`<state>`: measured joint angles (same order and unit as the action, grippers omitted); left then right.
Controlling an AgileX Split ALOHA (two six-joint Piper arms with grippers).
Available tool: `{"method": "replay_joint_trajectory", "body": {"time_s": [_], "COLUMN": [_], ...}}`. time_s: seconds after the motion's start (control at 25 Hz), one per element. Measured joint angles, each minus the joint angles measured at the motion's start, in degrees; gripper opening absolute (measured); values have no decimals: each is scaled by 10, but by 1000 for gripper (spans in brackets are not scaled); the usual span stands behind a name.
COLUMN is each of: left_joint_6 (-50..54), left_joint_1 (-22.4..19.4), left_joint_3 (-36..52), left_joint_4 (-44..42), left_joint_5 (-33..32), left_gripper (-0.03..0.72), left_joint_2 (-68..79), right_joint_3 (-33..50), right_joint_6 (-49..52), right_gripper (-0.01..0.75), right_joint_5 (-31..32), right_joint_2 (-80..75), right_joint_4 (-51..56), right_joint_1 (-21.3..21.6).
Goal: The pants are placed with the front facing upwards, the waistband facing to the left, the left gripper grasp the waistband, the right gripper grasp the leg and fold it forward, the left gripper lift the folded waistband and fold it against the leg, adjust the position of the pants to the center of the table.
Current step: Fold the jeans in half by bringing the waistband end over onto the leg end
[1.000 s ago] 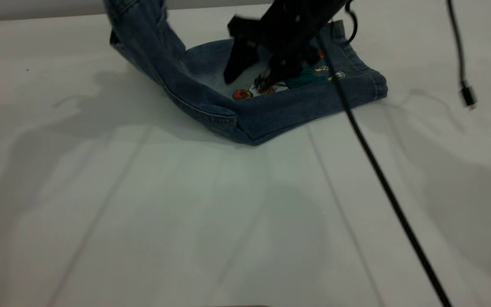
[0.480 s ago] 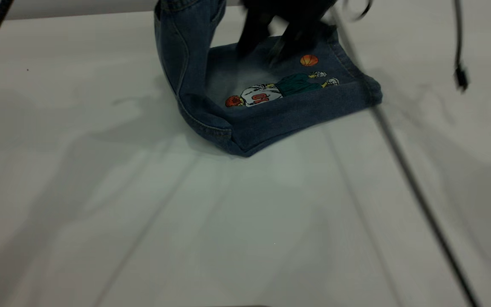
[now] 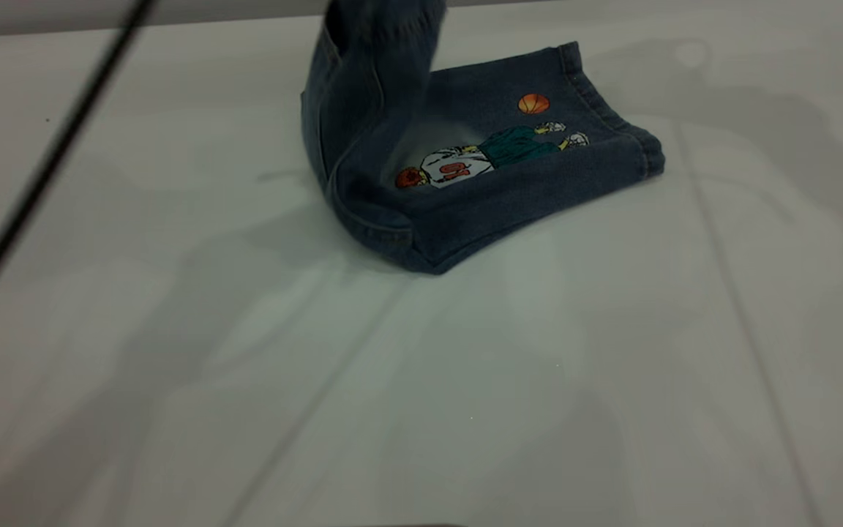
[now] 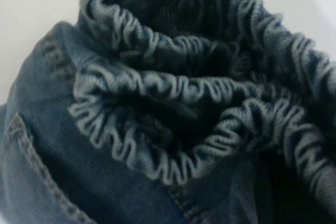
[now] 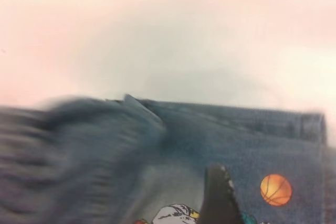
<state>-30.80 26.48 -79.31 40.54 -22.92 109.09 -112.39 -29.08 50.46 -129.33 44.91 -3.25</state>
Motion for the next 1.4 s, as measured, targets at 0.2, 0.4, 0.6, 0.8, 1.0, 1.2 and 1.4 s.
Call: {"method": "replay_joint_trajectory", "body": {"time_s": [0.2,0.4,0.6,0.8,1.0,1.2,1.4], "left_joint_6": [-1,-1,-1,-3,-17,-17,-15], "left_joint_1": [20,29,41,51,49,41,24], "left_joint_3": [-2,-56,-131,-167,-171,-171,-171], "left_joint_4": [3,7,10,11,8,-14,-89], "left_joint_5": [41,44,26,-7,-29,-68,-134], "left_gripper": [100,100,103,190,441,597,575], "left_joint_2": [67,144,210,240,236,198,112], "right_joint_3": [0,0,0,0,0,0,0], "right_joint_6": [-2,-2,-2,-2,-2,-2,-2], "right_gripper": [405,405,405,405,405,405,405], "right_joint_5": [9,20,35,38,38,39,54], "right_joint_2": [37,54,56,56,56,56,56], "right_joint_4": [-4,-6,-6,-6,-8,-8,-19], "right_joint_1": [2,2,3,4,4,4,4]}}
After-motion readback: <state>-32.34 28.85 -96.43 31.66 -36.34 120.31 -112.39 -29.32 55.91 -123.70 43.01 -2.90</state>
